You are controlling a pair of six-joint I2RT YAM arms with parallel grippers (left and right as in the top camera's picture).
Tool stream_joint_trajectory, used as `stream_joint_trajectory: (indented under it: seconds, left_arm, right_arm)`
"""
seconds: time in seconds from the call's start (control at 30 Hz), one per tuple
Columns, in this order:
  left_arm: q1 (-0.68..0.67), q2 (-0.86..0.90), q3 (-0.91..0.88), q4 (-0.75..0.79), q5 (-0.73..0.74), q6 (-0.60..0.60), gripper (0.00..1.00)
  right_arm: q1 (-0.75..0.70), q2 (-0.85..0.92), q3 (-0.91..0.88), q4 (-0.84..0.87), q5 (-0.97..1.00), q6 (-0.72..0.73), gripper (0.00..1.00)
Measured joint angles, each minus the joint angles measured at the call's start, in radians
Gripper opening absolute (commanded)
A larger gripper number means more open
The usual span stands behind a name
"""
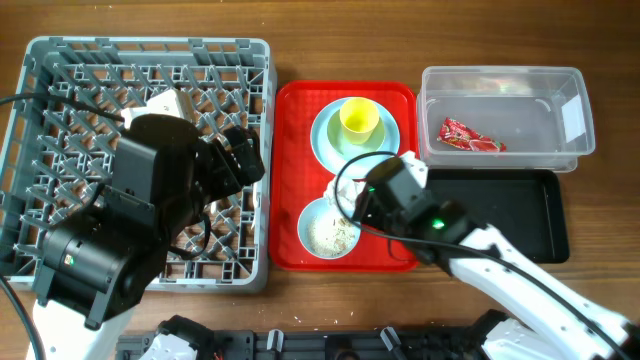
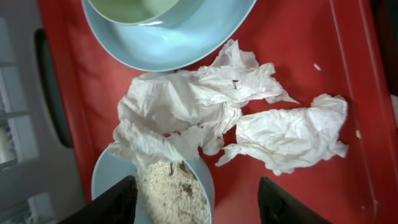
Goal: Sort waste into correct bins and load items into the dishwasher rack
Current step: 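Grasp the white tissue on the tray with the right gripper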
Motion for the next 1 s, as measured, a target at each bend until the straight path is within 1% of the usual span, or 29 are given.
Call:
stream_joint_trajectory:
  seconds: [0.03, 0.07, 0.1, 0.2, 0.27, 0.3, 0.33, 0.47, 0.5, 0.53, 0.57, 0.67, 0.7, 0.77, 0.8, 0.93, 0.97, 1.0]
  left_arm:
    - [0.000, 0.000, 0.000, 0.000, 0.000, 0.000, 1.00]
    - [0.000, 0.000, 0.000, 0.000, 0.000, 0.000, 1.00]
    - [0.000, 0.000, 0.000, 0.000, 0.000, 0.000, 1.00]
    - [0.000, 0.000, 0.000, 0.000, 0.000, 0.000, 1.00]
    - [0.000, 0.000, 0.000, 0.000, 0.000, 0.000, 1.00]
    - [0.000, 0.000, 0.000, 0.000, 0.000, 0.000, 1.00]
    - [0.000, 0.000, 0.000, 0.000, 0.000, 0.000, 1.00]
    - [0.000, 0.000, 0.000, 0.000, 0.000, 0.000, 1.00]
    - [0.000, 0.000, 0.000, 0.000, 0.000, 0.000, 1.00]
    - [0.000, 0.000, 0.000, 0.000, 0.000, 0.000, 1.00]
    - [0.000, 0.000, 0.000, 0.000, 0.000, 0.000, 1.00]
    - [0.000, 0.000, 0.000, 0.000, 0.000, 0.000, 1.00]
    - [0.000, 0.000, 0.000, 0.000, 0.000, 0.000, 1.00]
    - [0.000, 0.000, 0.000, 0.000, 0.000, 0.000, 1.00]
    - [0.000, 0.000, 0.000, 0.000, 0.000, 0.000, 1.00]
    - [0.000, 0.000, 0.000, 0.000, 0.000, 0.000, 1.00]
    - [0.000, 0.000, 0.000, 0.000, 0.000, 0.000, 1.00]
    - [0.000, 0.000, 0.000, 0.000, 0.000, 0.000, 1.00]
  right_arm:
    - [0.012, 0.028, 0.000, 0.014, 0.019, 0.016, 0.63]
    - [0.017, 0.085, 0.000, 0.055, 0.042, 0.031, 0.59]
    - [0.017, 0.119, -0.001, 0.075, 0.052, 0.039, 0.57]
    - [0.017, 0.157, -0.002, 0.104, 0.077, 0.053, 0.57]
    - [0.017, 0.157, -0.002, 0.104, 0.084, 0.088, 0.58]
    - [0.017, 0.157, -0.002, 0.103, 0.084, 0.138, 0.64]
    - [0.017, 0.159, -0.002, 0.103, 0.084, 0.175, 0.66]
    - [0.017, 0.259, -0.002, 0.104, 0.083, 0.234, 0.66]
    - [0.017, 0.305, -0.002, 0.106, 0.084, 0.246, 0.60]
    - [0.017, 0.323, 0.000, 0.115, 0.092, 0.248, 0.51]
    - [0.018, 0.329, 0.000, 0.119, 0.095, 0.253, 0.38]
    - [0.011, 0.338, 0.000, 0.118, 0.101, 0.258, 0.08]
    - [0.006, 0.338, 0.000, 0.116, 0.099, 0.256, 0.04]
    - [-0.019, 0.332, 0.000, 0.102, 0.098, 0.212, 0.04]
    - [-0.031, 0.311, 0.000, 0.091, 0.098, 0.192, 0.07]
    - [-0.042, 0.189, 0.000, 0.100, 0.098, 0.154, 0.09]
    - [-0.042, 0.187, 0.000, 0.099, 0.099, 0.148, 0.13]
    - [-0.042, 0.188, 0.000, 0.095, 0.100, 0.135, 0.21]
